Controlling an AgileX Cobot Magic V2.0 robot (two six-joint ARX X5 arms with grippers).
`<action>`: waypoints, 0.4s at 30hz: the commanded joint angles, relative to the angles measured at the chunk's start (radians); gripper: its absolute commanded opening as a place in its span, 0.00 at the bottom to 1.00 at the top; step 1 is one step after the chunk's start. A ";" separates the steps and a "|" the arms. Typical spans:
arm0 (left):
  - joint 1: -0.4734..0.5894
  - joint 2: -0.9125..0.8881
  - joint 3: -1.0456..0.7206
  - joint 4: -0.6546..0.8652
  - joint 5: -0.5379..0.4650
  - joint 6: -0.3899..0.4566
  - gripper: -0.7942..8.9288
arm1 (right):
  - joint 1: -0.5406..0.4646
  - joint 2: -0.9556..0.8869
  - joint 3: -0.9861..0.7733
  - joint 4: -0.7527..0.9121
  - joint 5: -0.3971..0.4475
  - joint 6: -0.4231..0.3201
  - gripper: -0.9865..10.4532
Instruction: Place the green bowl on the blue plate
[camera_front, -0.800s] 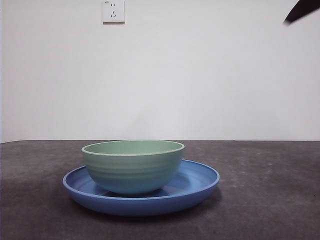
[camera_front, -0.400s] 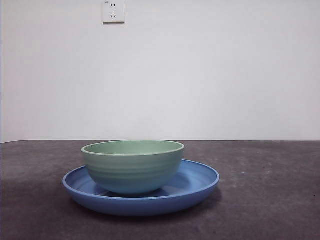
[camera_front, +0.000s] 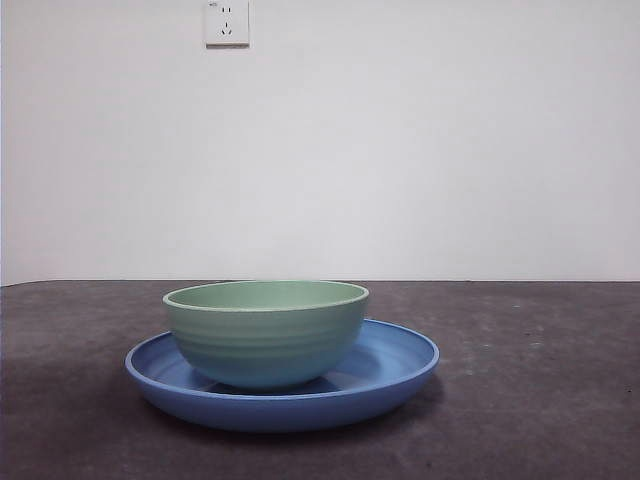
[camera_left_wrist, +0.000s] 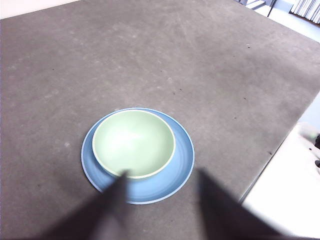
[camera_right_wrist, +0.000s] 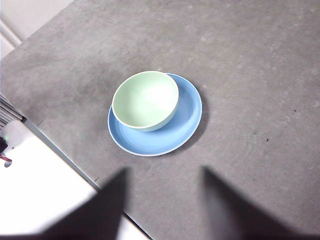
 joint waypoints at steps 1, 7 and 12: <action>-0.004 0.004 0.006 0.018 -0.001 -0.003 0.11 | 0.005 0.006 0.016 0.022 -0.017 -0.007 0.10; -0.004 0.003 0.006 0.015 -0.001 -0.002 0.11 | 0.005 0.005 0.016 0.024 -0.028 -0.008 0.10; -0.004 0.003 0.006 0.015 -0.001 -0.002 0.11 | 0.005 0.005 0.016 0.024 -0.028 -0.008 0.10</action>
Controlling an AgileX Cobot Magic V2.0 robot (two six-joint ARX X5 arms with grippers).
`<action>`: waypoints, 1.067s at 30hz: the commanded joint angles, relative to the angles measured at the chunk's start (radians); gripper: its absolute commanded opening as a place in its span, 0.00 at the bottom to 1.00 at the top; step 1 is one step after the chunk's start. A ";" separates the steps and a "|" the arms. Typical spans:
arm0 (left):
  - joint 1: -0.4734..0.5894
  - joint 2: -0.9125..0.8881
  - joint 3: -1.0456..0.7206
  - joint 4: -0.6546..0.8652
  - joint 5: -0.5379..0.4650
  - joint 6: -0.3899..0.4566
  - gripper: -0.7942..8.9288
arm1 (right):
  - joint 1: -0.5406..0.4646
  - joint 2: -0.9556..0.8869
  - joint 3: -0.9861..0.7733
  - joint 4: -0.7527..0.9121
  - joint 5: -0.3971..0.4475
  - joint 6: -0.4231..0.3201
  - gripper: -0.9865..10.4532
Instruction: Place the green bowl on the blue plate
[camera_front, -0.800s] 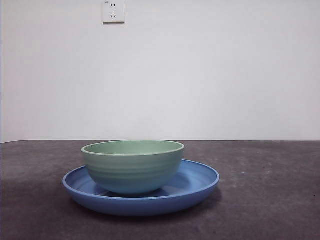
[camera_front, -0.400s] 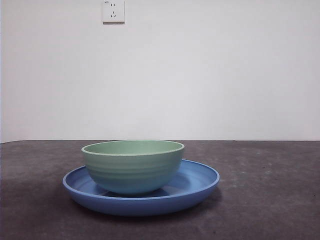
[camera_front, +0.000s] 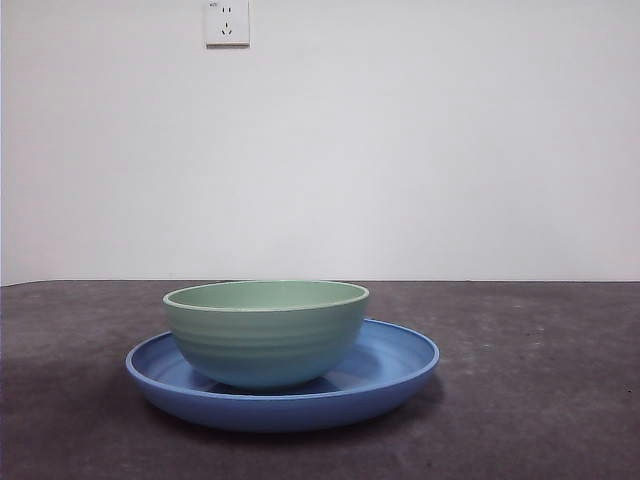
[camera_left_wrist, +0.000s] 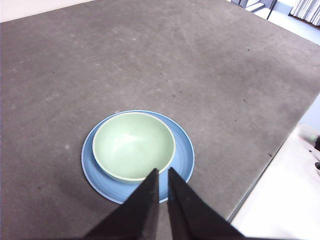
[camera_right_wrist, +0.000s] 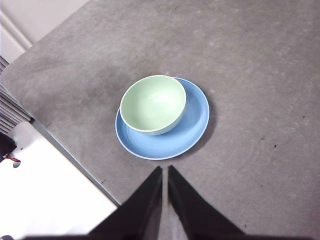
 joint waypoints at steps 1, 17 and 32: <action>-0.004 0.003 0.006 0.007 -0.001 -0.002 0.11 | 0.005 0.005 0.016 0.010 -0.002 -0.008 0.10; 0.319 -0.024 -0.106 0.222 -0.004 0.153 0.09 | 0.005 0.005 0.016 0.010 -0.002 -0.008 0.10; 0.646 -0.368 -0.741 0.624 -0.178 -0.018 0.09 | 0.005 0.005 0.016 0.010 -0.002 -0.008 0.10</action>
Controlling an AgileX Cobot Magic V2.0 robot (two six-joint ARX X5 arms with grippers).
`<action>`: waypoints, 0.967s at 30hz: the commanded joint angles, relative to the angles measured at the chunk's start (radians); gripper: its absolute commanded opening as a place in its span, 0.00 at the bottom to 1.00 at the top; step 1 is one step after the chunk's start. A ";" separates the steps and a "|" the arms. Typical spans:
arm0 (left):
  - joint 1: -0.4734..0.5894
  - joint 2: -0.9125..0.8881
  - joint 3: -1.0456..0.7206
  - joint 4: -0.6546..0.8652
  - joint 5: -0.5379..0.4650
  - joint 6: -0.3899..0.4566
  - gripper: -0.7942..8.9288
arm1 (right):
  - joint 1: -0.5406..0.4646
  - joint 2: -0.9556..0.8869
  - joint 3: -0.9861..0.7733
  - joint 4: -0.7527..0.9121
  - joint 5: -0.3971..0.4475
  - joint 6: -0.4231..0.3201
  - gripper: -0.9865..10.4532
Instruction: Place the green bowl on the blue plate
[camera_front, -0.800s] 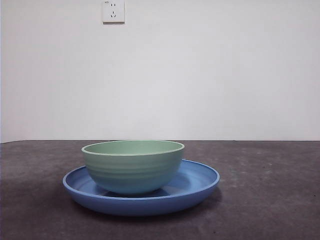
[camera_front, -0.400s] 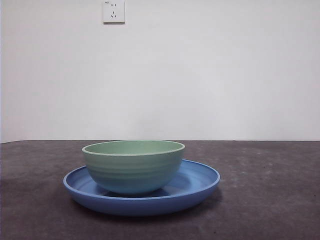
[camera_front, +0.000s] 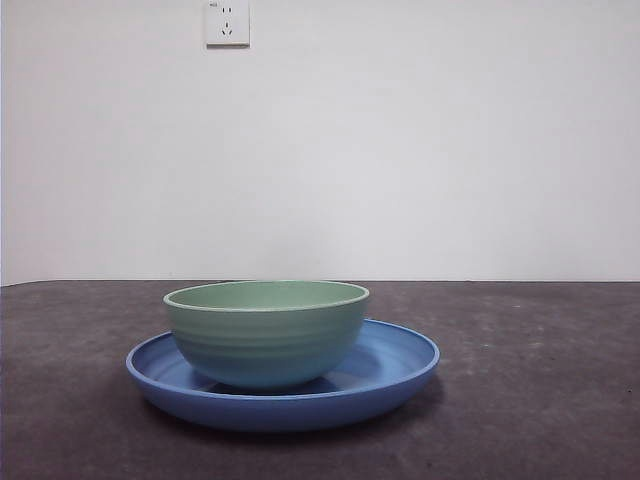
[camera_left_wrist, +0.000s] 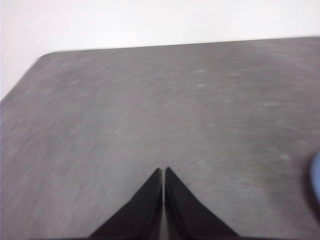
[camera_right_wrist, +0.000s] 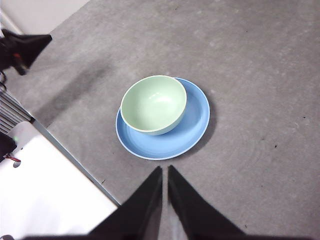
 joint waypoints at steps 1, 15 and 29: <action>0.008 -0.061 -0.057 0.024 -0.044 -0.083 0.09 | 0.005 0.005 0.016 0.010 -0.002 -0.008 0.10; 0.010 -0.179 -0.173 0.003 -0.047 -0.032 0.09 | 0.005 0.005 0.016 0.010 -0.002 -0.008 0.10; -0.014 -0.180 -0.193 0.053 -0.048 -0.013 0.09 | 0.005 0.005 0.016 0.010 -0.002 -0.008 0.10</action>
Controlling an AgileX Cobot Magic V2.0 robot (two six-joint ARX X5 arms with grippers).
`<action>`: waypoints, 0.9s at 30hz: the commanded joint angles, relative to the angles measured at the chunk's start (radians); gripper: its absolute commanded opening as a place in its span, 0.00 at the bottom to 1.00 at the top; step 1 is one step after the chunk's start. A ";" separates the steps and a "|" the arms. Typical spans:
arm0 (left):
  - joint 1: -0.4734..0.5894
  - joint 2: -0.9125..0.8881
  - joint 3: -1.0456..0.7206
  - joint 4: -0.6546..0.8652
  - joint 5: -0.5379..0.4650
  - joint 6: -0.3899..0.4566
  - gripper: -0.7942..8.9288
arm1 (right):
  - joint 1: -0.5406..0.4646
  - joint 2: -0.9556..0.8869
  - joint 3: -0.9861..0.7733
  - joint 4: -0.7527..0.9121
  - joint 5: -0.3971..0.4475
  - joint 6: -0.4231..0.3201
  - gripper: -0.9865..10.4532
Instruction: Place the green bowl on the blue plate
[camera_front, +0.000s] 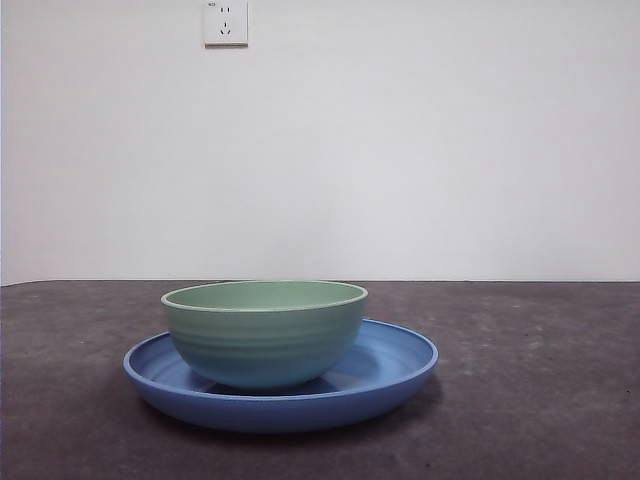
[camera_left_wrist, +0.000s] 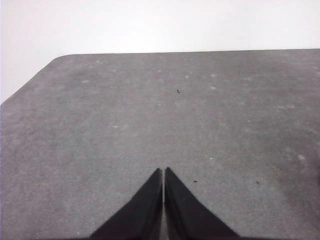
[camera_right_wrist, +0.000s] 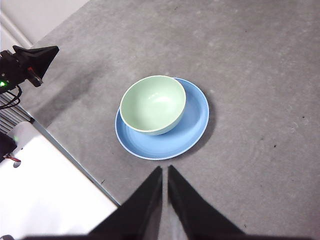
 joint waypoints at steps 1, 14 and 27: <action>-0.001 -0.001 -0.021 -0.010 -0.003 0.005 0.09 | 0.005 0.005 0.016 0.010 -0.002 -0.008 0.10; -0.001 -0.001 -0.021 -0.005 -0.003 0.007 0.09 | 0.005 0.005 0.016 0.010 -0.002 -0.008 0.10; -0.001 0.000 -0.021 -0.005 -0.003 0.006 0.09 | -0.151 -0.051 -0.027 0.037 -0.049 -0.018 0.10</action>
